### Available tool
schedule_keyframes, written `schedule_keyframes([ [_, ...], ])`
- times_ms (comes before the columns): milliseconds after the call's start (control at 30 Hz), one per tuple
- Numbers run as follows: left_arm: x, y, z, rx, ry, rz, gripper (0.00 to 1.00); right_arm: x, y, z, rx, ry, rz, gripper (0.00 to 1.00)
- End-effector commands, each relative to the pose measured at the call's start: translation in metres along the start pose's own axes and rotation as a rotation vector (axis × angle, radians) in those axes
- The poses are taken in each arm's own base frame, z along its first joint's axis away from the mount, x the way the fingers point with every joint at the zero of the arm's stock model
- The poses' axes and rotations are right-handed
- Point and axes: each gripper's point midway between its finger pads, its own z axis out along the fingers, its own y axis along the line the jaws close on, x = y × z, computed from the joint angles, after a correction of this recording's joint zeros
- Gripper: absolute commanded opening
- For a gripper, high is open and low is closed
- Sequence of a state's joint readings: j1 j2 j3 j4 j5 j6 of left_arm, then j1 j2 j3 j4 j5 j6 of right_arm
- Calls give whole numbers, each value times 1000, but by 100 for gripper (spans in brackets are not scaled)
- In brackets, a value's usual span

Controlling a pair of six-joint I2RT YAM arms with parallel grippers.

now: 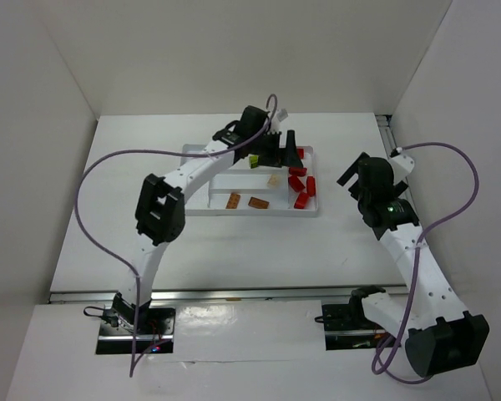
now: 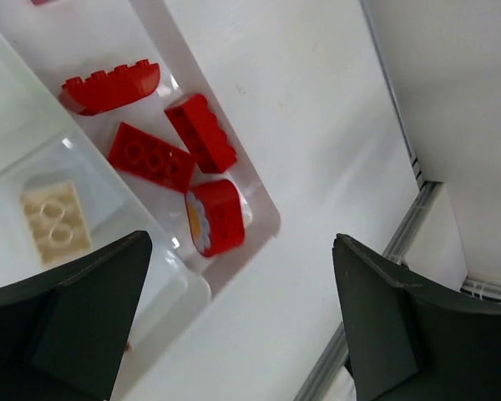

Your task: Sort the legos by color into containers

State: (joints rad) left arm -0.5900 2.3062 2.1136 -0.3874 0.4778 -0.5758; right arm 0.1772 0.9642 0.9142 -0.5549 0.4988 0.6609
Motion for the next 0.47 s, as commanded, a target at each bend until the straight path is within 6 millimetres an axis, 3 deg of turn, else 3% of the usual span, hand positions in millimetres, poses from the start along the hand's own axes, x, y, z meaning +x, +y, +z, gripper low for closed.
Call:
schedule_keyframes([
  [0,-46,-54,-89,-19,-170,151,100,-24,3,1,47,-40,-1,99],
  [33,-42,-56,-100,-35,-166,154,100,-22,1,5,65,-37,-9,99],
  [67,-49,-67,-128,-41,-208,164,100,-21,3,10,73,-27,-25,99],
  [100,-38,-61,-133,-68,-194,163,100,-19,-4,13,114,-25,-42,99],
  [133,-42,-57,-146,-101,-222,168,100,-23,-3,15,124,-35,-42,99],
  [167,-36,-58,-165,-120,-233,162,100,-23,-7,18,150,-31,-48,99],
  [267,-16,-47,-187,-199,-224,172,100,-27,-2,21,149,-32,-47,99],
  [300,-18,-53,-206,-212,-263,209,100,-27,-2,21,149,-32,-47,99],
  [400,-7,-44,-225,-285,-283,199,100,-24,-3,24,149,-32,-57,99],
  [433,-8,-51,-238,-286,-314,207,100,-20,-5,25,154,-26,-52,99],
])
